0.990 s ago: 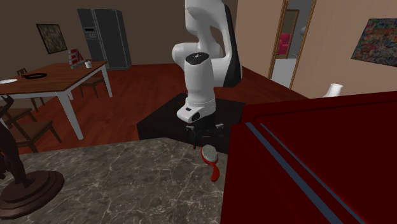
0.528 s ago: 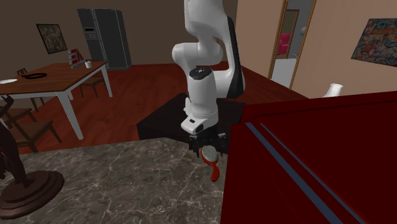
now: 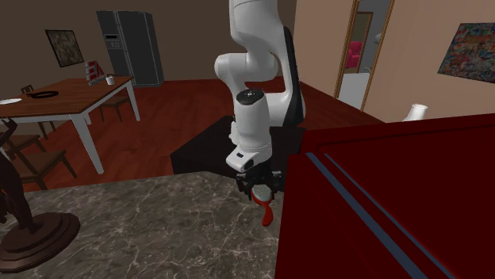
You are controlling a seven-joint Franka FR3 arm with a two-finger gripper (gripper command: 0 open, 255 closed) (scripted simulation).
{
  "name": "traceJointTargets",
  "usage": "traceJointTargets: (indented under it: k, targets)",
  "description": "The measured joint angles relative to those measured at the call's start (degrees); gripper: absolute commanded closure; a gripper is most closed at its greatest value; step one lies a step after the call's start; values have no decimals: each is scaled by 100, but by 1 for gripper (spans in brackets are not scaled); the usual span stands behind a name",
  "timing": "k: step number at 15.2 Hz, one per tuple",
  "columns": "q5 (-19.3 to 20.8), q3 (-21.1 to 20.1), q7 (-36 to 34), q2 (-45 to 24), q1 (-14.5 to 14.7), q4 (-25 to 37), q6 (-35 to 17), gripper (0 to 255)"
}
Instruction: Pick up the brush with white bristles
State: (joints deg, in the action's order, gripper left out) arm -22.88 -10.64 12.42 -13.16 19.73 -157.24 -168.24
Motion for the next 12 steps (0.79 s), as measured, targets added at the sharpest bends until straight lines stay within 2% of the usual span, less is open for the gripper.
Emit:
traceJointTargets:
  k: [5,12]
  targets:
    - [1,-1,2,6,-2,-1,3,255]
    - [247,140,-265,683,89,-141,550,255]
